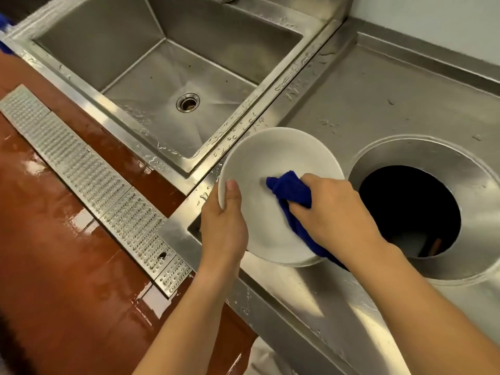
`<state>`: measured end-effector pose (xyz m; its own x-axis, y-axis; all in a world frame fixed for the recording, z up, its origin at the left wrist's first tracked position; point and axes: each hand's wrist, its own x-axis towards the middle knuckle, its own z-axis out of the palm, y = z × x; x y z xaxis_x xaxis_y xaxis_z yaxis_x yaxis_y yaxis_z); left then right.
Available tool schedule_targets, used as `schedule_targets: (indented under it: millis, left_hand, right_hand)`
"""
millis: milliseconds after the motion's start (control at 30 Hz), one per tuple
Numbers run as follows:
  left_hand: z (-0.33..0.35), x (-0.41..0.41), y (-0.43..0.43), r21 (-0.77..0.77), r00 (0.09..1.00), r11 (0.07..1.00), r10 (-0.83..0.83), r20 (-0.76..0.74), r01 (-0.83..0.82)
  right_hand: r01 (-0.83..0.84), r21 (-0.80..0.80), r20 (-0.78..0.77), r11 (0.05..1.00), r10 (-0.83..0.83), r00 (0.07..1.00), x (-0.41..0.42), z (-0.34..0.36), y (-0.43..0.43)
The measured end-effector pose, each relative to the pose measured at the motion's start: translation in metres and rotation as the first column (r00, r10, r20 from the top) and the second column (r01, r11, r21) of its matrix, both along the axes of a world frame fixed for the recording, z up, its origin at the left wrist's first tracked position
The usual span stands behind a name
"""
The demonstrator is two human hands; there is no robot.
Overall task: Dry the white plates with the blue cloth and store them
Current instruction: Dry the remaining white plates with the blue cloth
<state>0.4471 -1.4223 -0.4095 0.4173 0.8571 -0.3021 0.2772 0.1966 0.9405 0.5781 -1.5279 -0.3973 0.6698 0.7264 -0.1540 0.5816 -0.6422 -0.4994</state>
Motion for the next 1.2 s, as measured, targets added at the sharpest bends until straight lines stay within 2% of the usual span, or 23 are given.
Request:
schedule_targets:
  millis: [167, 467, 600, 767, 867, 1200]
  left_hand:
    - [-0.018, -0.002, 0.008, 0.068, 0.993, 0.998, 0.022, -0.115, -0.014]
    - [-0.026, 0.004, 0.01, 0.283, 0.964, 0.942, -0.115, -0.238, 0.182]
    - [-0.033, 0.005, 0.009, 0.404, 0.948, 0.888, -0.096, -0.304, 0.219]
    - [-0.036, 0.013, 0.003, 0.522, 0.886, 0.803, -0.017, -0.463, 0.288]
    - [-0.035, 0.016, -0.001, 0.542, 0.869, 0.788, 0.018, -0.495, 0.293]
    - [-0.03, 0.018, 0.001, 0.491, 0.859, 0.829, 0.027, -0.511, 0.266]
  right_hand:
    - [0.021, -0.033, -0.028, 0.999, -0.022, 0.999, -0.004, -0.02, 0.007]
    - [0.075, -0.008, -0.103, 0.997, -0.075, 0.992, -0.003, -0.035, 0.006]
    - [0.095, 0.017, -0.116, 0.995, -0.092, 0.989, -0.002, -0.039, 0.004]
    - [0.13, 0.027, -0.131, 0.991, -0.125, 0.983, 0.0, -0.045, 0.0]
    - [0.144, 0.063, -0.152, 0.988, -0.133, 0.979, 0.001, -0.047, -0.002]
    - [0.179, 0.132, -0.214, 0.975, -0.149, 0.966, 0.007, -0.048, -0.007]
